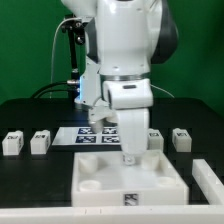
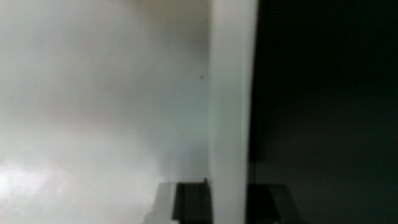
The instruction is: Assemble one leg
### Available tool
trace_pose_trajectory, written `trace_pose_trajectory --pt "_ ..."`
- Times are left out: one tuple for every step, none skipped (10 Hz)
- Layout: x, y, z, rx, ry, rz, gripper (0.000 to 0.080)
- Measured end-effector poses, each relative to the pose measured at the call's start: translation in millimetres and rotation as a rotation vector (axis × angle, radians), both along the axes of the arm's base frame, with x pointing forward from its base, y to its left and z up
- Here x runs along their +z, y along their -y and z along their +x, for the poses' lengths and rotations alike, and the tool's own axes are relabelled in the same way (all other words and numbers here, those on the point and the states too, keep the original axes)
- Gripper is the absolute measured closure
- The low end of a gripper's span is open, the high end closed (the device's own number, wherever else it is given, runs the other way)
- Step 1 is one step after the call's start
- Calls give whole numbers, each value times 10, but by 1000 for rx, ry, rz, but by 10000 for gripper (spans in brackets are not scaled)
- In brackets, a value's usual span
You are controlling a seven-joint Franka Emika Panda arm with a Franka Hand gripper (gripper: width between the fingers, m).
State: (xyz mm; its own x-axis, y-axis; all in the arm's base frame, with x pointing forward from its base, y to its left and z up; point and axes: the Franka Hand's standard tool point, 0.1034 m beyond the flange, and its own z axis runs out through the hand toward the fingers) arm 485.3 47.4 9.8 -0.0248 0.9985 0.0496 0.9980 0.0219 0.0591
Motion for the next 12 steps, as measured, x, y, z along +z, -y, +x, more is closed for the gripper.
trace_pose_trajectory --pt "-29 -156 45 -26 -15 6 741" --pt "-30 -246 52 -33 -31 5 739" --pt "-29 -294 55 -35 -45 3 739" --pt "-24 -344 59 -45 -60 3 739" --pt "-31 -364 61 -41 -84 -3 739" --pt "-32 -363 61 -41 -93 -5 739" --pt "-32 -349 60 -32 -91 -1 739" --pt "-31 -350 58 -40 -92 0 739" --pt "-36 -346 56 -41 -93 -1 739" --pt "-37 -344 56 -41 -93 -1 563" --pt "-38 -342 56 -42 -93 -1 426" --pt "-39 -341 56 -42 -94 -1 426"
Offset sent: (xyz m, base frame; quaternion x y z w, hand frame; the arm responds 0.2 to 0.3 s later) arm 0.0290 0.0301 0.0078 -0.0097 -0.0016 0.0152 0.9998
